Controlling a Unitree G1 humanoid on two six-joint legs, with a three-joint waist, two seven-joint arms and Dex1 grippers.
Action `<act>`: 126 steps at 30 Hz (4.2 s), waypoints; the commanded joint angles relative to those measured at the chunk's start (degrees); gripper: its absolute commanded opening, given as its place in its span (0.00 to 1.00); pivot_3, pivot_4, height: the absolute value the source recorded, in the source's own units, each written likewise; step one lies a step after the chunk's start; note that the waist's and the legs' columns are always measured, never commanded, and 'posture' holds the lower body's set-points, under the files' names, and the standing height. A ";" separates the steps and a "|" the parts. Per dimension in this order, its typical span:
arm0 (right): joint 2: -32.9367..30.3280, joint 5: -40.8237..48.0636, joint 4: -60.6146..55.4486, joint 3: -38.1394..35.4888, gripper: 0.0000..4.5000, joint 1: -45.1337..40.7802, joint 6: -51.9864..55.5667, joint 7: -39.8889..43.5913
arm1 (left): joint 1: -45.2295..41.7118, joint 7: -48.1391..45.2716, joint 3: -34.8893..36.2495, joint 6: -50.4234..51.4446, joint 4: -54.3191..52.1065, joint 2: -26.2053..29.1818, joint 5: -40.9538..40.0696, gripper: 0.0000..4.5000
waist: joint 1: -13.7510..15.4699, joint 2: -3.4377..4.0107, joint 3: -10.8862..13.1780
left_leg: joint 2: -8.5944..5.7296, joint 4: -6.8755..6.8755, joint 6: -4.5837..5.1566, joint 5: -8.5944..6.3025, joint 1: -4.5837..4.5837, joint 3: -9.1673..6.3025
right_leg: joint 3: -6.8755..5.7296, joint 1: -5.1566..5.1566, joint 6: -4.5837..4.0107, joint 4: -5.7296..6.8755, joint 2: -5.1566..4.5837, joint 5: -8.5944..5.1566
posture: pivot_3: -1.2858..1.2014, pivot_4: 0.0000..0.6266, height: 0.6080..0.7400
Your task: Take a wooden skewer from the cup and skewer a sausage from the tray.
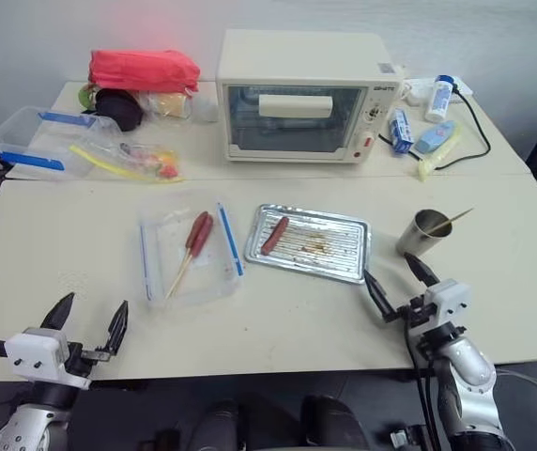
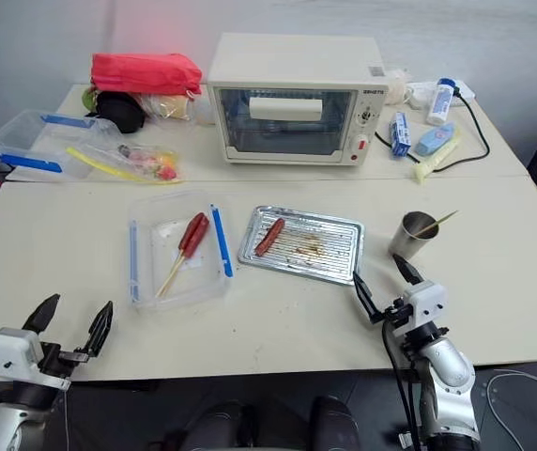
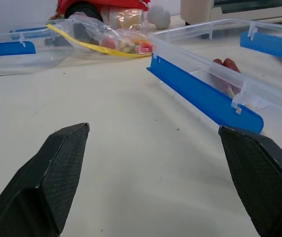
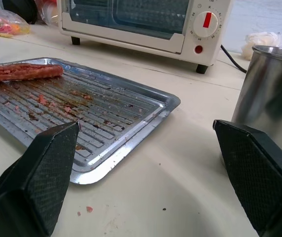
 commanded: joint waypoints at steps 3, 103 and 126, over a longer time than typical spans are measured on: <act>-0.29 1.70 -3.24 0.13 1.00 1.46 1.01 0.36 | 0.92 -1.65 1.03 0.53 -1.34 1.06 -4.55 0.99 | 0.03 0.00 0.00 | 0.01 0.00 0.00 0.00 0.00 0.00 | 0.07 0.00 0.00 0.00 0.01 0.00 | 0.52 0.24 1.00; -24.05 46.22 -7.04 2.44 0.02 -48.73 90.08 36.98 | -44.23 -29.93 -25.03 19.85 3.69 8.52 -17.32 1.00 | 1.09 0.86 0.39 | -0.15 0.49 0.02 -0.07 -0.29 -0.02 | -0.28 -0.26 0.06 0.31 0.17 0.03 | 0.52 0.24 1.00; -15.29 41.80 -10.86 4.33 0.00 -43.46 82.76 32.01 | -44.21 -29.50 -26.35 21.28 1.16 5.62 -20.00 0.46 | 1.39 0.85 0.38 | -0.14 0.85 0.10 -0.08 -0.33 -0.08 | -0.30 -0.16 0.16 0.44 0.18 0.09 | 0.52 0.24 1.00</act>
